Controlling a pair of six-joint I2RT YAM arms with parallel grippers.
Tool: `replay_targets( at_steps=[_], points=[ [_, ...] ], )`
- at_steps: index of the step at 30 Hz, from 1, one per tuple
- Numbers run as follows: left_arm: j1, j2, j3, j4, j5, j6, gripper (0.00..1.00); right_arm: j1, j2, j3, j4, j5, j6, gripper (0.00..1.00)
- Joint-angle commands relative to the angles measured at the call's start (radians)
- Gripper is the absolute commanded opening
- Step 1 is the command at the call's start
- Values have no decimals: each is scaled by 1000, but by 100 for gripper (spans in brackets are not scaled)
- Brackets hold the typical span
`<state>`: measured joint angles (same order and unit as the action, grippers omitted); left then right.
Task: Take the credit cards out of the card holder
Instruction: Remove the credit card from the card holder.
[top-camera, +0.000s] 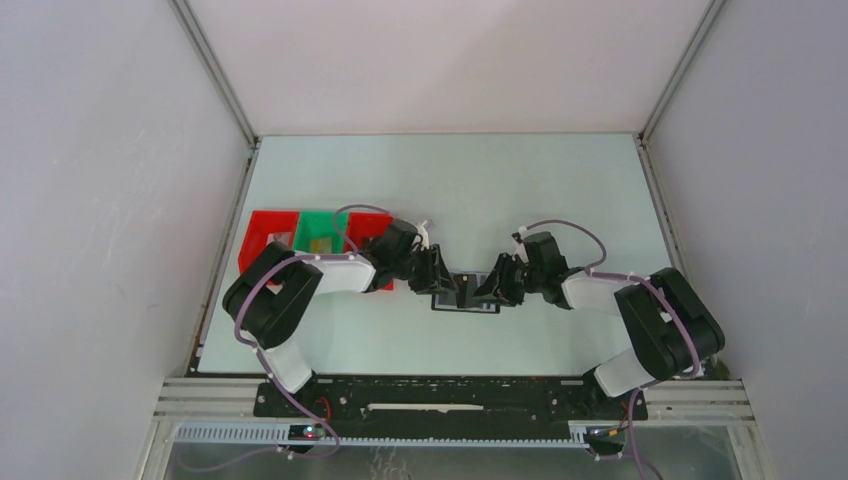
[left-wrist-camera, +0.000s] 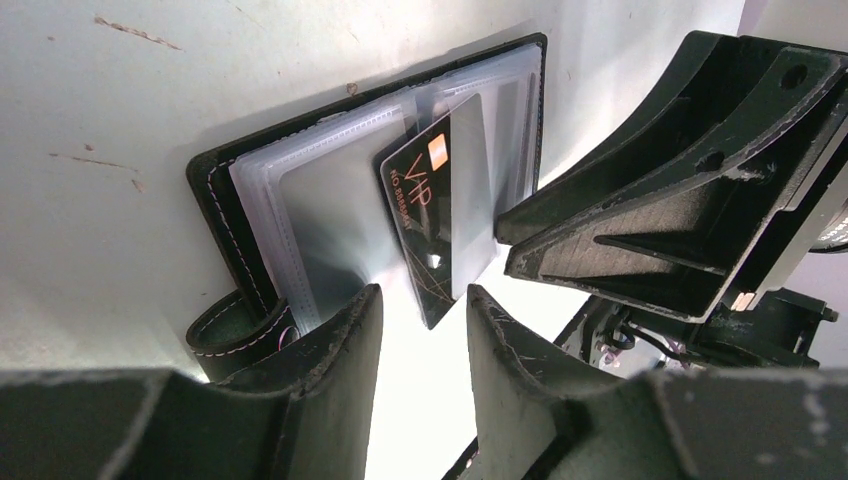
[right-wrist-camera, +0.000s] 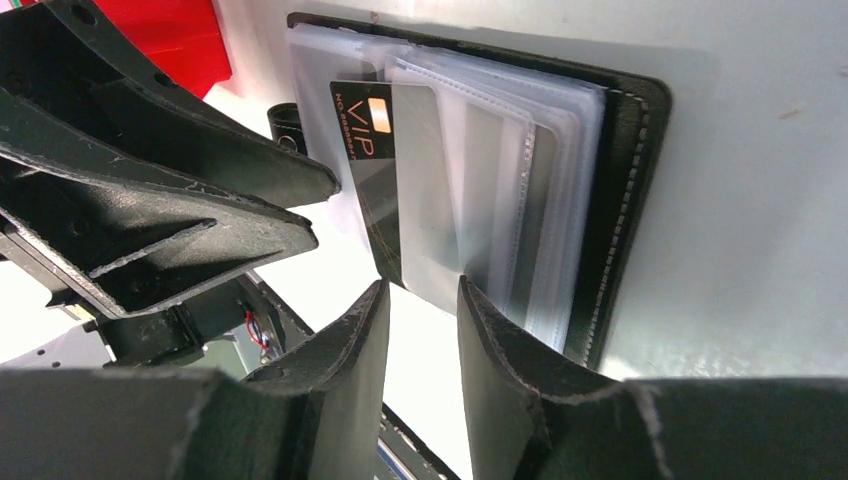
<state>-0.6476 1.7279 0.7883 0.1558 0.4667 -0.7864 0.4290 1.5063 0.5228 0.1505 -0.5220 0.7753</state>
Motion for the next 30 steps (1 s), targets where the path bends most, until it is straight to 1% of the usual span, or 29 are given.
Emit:
replay_targets(
  at_steps=[1,10,16,23,30],
  points=[
    [-5,29,-26,-47,-28,15,43,36,36,17,1,16,4,40],
    [-6,22,-33,-45,-29,13,43,33,28,17,21,1,24,40],
    [-9,23,-22,-42,-20,12,43,-14,-23,23,12,13,29,40],
    [-15,46,10,-42,-15,5,43,-23,49,92,5,3,11,40],
    [-17,67,24,-48,-17,1,43,-17,102,103,-1,21,11,40]
  ],
)
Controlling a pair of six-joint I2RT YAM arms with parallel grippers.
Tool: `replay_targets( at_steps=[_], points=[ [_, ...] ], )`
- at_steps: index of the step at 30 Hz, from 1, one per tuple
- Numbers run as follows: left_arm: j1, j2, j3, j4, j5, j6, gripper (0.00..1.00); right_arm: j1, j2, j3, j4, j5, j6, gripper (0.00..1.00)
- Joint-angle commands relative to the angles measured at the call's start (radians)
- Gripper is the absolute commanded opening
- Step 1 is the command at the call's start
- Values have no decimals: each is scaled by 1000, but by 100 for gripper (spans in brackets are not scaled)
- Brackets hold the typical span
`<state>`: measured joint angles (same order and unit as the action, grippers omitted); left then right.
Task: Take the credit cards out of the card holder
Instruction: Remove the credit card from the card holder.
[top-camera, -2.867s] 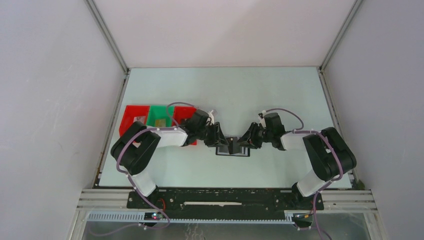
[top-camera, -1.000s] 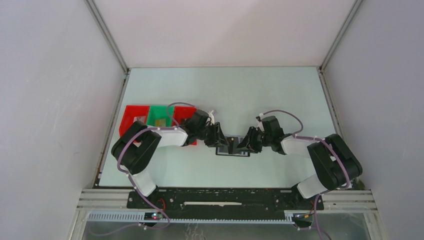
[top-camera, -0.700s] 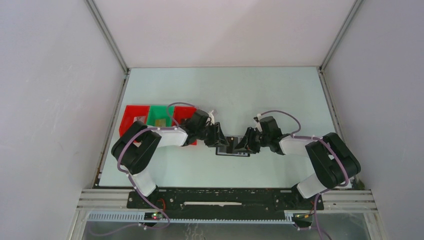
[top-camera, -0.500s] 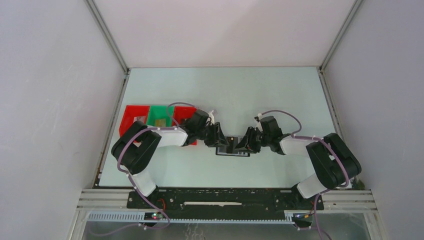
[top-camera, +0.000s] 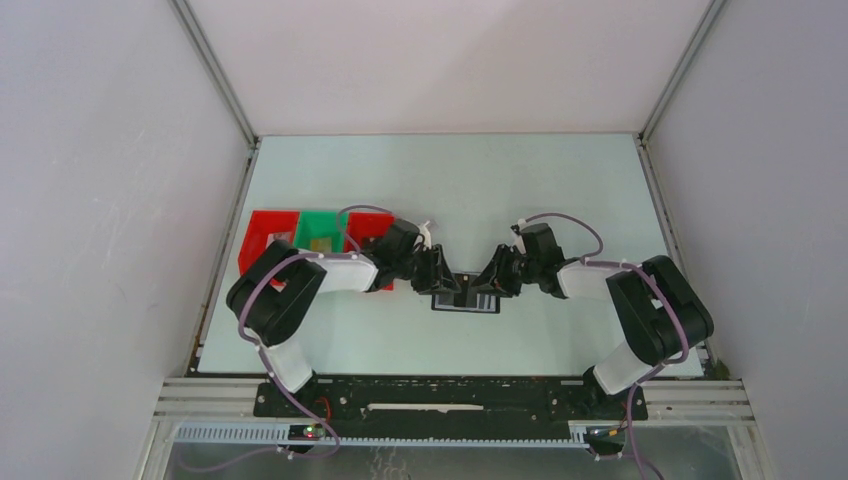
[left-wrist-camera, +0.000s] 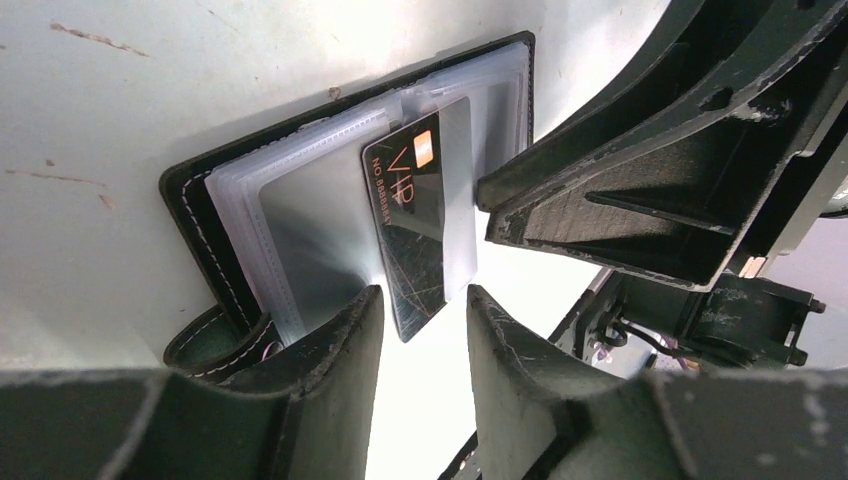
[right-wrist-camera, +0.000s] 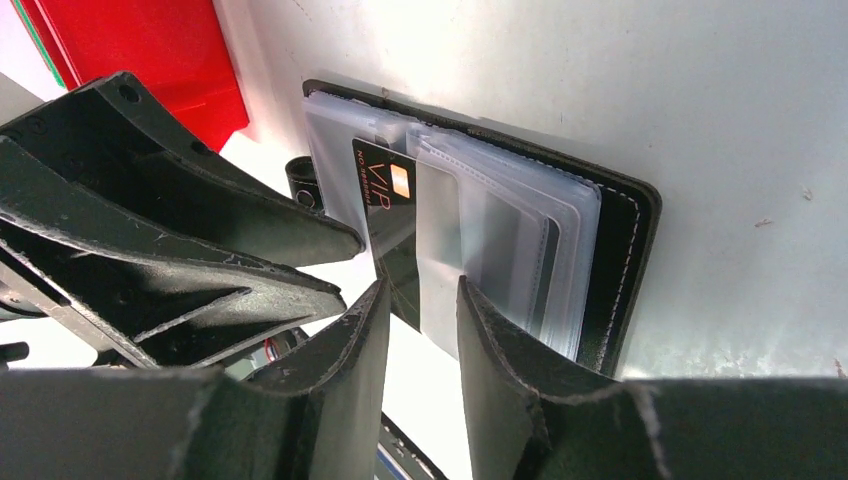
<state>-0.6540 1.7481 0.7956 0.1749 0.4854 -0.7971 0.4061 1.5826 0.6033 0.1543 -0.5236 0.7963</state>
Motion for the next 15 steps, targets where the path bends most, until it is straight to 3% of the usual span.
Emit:
replay_targets(
  at_steps=[1,15],
  points=[
    [-10,49,17,-67,-36,13,43,9,30,23,-13,31,-14,40],
    [-10,72,3,-84,-81,39,44,27,59,3,4,58,-4,39]
  ],
)
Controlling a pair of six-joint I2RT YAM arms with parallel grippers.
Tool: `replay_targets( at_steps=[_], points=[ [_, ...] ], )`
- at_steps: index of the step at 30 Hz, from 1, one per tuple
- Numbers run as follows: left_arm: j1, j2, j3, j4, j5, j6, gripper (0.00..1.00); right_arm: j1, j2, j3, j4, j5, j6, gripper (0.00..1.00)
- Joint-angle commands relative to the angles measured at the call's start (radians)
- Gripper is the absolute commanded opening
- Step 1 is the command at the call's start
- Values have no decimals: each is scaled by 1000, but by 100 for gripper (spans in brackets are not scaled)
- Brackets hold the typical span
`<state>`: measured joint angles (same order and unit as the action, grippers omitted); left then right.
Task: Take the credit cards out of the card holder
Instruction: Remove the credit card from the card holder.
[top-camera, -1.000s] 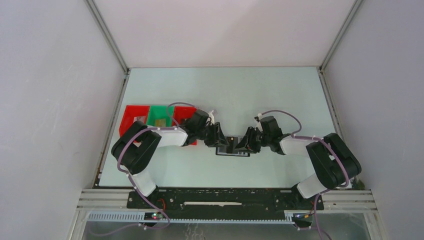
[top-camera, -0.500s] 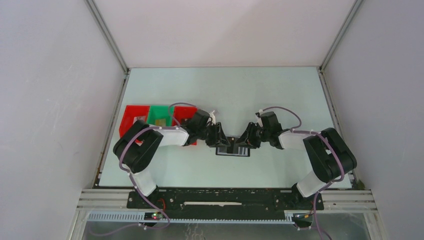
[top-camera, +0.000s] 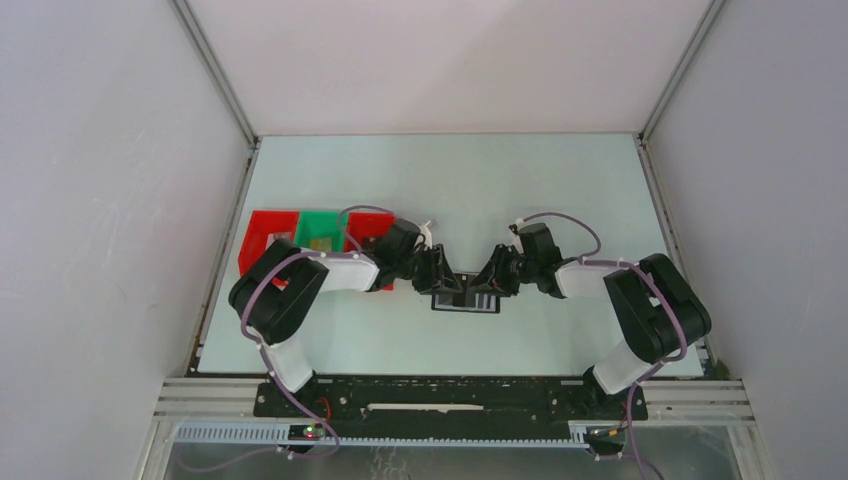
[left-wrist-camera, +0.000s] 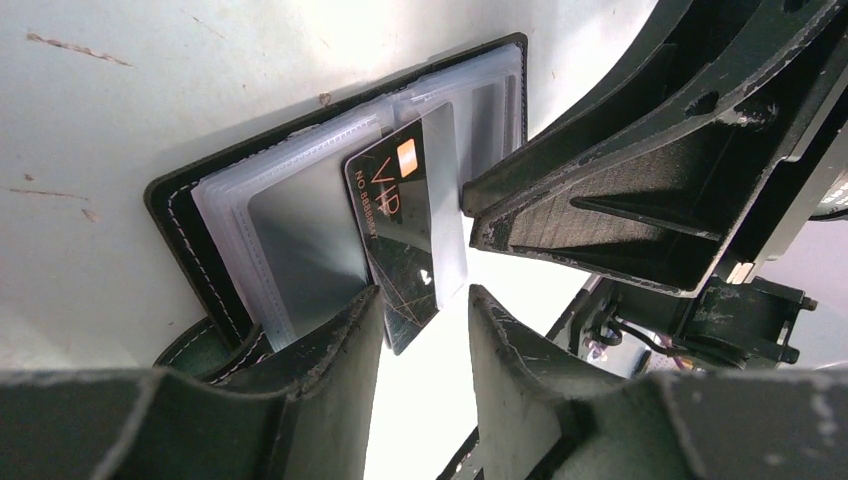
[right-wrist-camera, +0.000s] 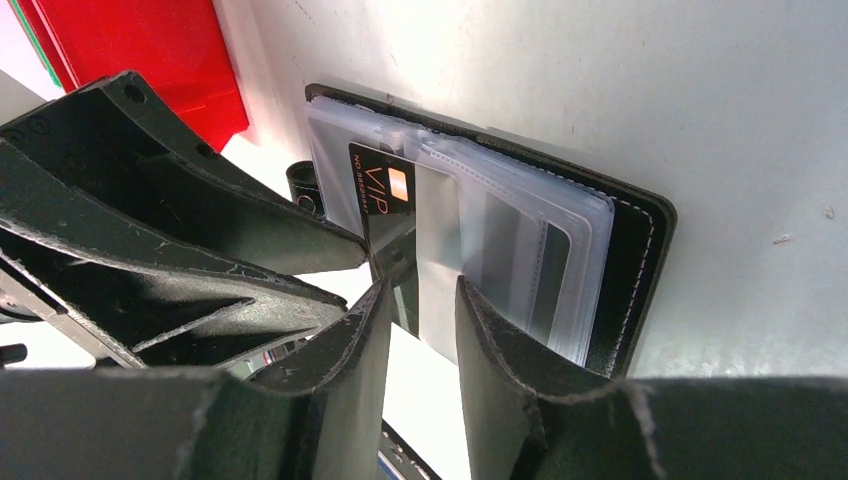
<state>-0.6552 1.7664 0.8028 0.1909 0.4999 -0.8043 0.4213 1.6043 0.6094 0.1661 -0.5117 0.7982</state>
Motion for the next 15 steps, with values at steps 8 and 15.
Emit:
replay_targets(
  at_steps=[8,15],
  points=[
    [-7,60,-24,-130,-160,93,45,10,55,-25,28,25,9,39],
    [-6,63,-54,-47,-111,67,45,10,73,-38,51,10,15,39]
  ],
)
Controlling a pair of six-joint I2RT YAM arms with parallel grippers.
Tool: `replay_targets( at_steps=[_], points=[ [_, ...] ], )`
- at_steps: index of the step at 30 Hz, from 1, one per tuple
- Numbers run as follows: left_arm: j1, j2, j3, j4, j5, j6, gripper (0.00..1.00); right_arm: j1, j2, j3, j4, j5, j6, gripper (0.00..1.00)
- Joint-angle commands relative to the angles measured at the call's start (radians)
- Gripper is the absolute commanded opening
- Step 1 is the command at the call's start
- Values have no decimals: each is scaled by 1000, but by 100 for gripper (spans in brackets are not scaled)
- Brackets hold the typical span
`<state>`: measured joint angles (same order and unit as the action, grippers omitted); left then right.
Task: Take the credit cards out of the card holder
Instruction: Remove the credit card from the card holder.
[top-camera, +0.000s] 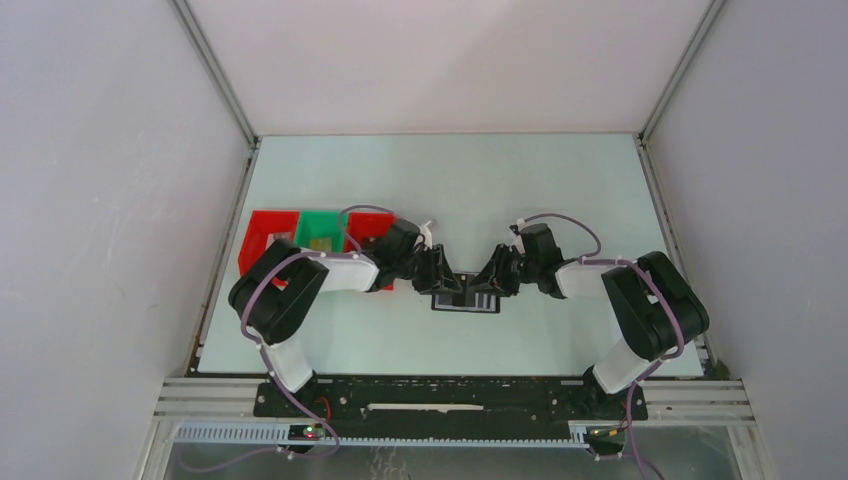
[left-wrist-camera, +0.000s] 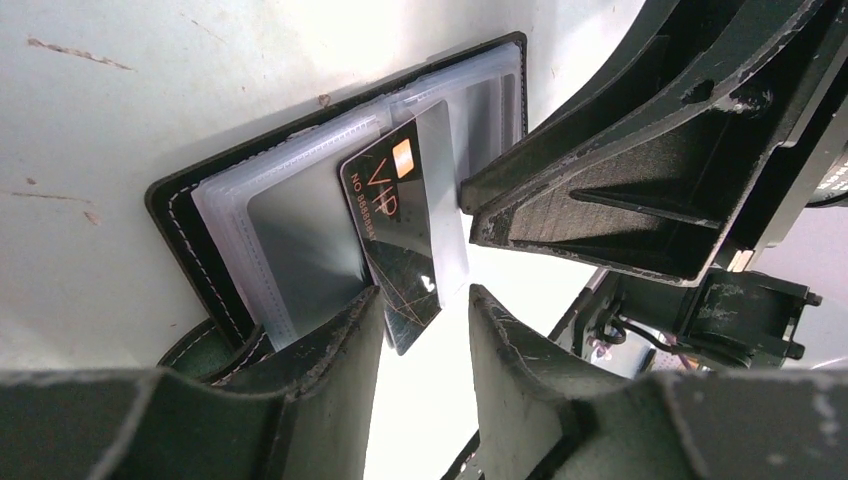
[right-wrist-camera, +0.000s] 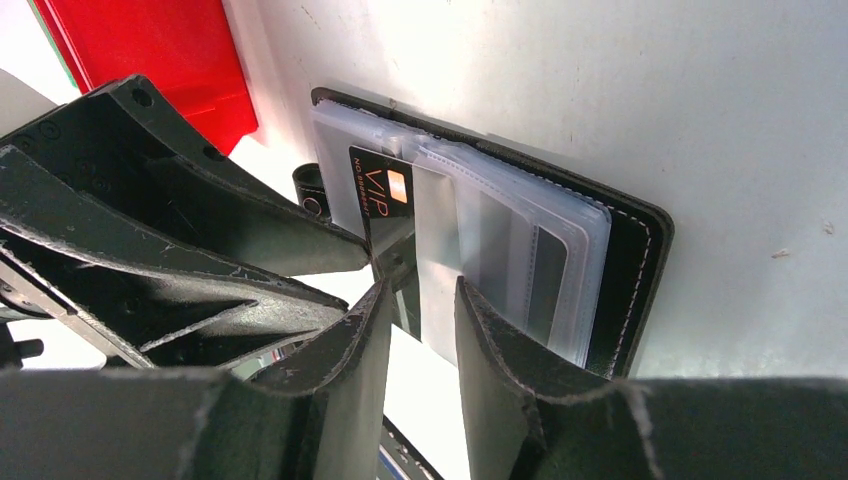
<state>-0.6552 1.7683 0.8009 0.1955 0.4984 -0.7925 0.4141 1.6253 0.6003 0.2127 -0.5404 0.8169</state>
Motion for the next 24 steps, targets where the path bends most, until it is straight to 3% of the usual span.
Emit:
replay_targets(
  at_steps=[1,13,24],
  points=[
    [-3,64,-57,-25,-92,37,44,17,53,-31,10,37,0,39],
    [0,14,-183,342,-40,-152,37,19,55,-51,33,28,12,39],
    [0,-5,-243,548,-8,-253,26,19,46,-62,42,23,19,38]
  ],
)
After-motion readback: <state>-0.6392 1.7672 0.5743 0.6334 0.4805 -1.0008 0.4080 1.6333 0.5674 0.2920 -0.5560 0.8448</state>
